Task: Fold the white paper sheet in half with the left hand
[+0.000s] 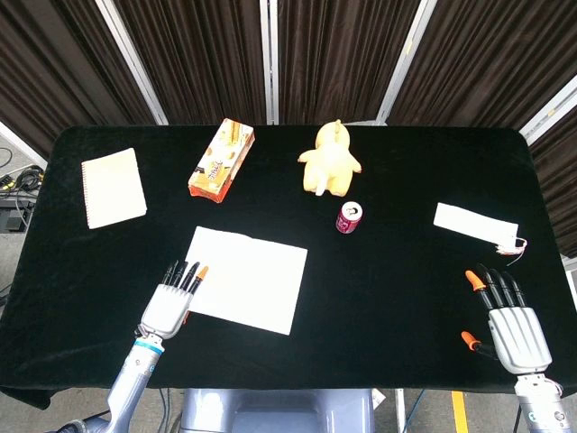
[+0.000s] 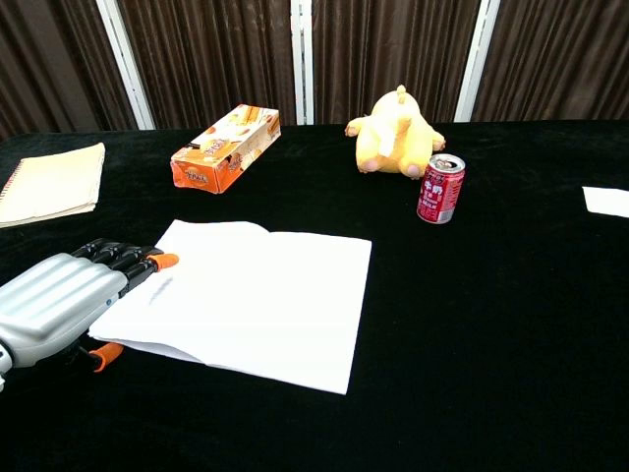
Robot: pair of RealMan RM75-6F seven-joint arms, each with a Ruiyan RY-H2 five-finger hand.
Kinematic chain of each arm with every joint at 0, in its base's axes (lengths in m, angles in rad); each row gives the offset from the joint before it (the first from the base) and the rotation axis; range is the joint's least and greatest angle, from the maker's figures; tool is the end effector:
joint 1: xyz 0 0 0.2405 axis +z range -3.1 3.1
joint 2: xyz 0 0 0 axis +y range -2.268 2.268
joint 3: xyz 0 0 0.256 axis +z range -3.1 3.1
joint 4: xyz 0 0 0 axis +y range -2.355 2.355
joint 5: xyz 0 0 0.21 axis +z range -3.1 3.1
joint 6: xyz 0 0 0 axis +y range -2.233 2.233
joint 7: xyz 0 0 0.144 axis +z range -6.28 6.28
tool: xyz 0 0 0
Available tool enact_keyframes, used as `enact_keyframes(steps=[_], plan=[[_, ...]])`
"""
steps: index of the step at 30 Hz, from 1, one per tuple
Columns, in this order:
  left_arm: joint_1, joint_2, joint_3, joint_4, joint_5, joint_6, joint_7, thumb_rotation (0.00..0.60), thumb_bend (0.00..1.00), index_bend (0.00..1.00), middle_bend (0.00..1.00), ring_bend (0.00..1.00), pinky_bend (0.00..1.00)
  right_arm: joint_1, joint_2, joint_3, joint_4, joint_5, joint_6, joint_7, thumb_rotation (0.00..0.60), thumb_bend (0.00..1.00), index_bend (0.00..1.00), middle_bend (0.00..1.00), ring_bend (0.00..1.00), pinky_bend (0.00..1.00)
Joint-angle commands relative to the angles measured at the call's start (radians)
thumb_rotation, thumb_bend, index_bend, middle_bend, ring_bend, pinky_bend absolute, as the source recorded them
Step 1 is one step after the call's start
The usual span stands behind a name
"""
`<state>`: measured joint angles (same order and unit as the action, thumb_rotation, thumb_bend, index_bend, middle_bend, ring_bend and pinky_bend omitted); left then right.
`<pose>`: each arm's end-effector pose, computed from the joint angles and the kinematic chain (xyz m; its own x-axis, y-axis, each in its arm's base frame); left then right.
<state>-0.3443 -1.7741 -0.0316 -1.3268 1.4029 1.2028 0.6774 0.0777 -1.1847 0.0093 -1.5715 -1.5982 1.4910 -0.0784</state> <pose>-0.2206 0.2281 -0.0676 0.6853 0.1399 0.7147 0.7131 -0.3279 -0.6196 -0.3040 -0.1697 0.1314 0.4523 -0.0330 0.8912 -0.8886 -0.1021 0.4472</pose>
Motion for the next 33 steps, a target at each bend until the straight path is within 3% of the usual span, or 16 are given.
enact_keyframes(steps=[1, 5, 19, 27, 33], plan=[[-0.002, -0.006, 0.001, 0.009, 0.016, 0.016, -0.012, 0.600, 0.54, 0.00, 0.00, 0.00, 0.00, 0.000, 0.000, -0.001, -0.001, 0.000, -0.001, 0.002, 0.600, 0.05, 0.00, 0.00, 0.00, 0.00], [-0.004, -0.009, 0.010, 0.021, 0.053, 0.047, -0.029, 0.600, 0.62, 0.00, 0.00, 0.00, 0.00, 0.001, -0.001, -0.002, -0.002, -0.001, -0.003, 0.001, 0.600, 0.05, 0.00, 0.00, 0.00, 0.00], [-0.041, -0.025, 0.016, 0.040, 0.192, 0.137, -0.004, 0.600, 0.61, 0.00, 0.00, 0.00, 0.00, 0.001, 0.001, -0.002, -0.008, 0.002, -0.006, 0.004, 0.600, 0.06, 0.00, 0.00, 0.00, 0.00], [-0.083, -0.043, 0.011, 0.018, 0.329, 0.225, -0.025, 0.600, 0.57, 0.00, 0.00, 0.00, 0.00, -0.003, 0.011, 0.001, -0.017, -0.005, 0.012, 0.015, 0.600, 0.05, 0.00, 0.00, 0.00, 0.00], [-0.100, -0.065, -0.026, 0.011, 0.331, 0.244, -0.069, 0.600, 0.46, 0.00, 0.00, 0.00, 0.00, -0.010, 0.028, 0.006, -0.033, -0.009, 0.031, 0.037, 0.600, 0.05, 0.00, 0.00, 0.00, 0.00]])
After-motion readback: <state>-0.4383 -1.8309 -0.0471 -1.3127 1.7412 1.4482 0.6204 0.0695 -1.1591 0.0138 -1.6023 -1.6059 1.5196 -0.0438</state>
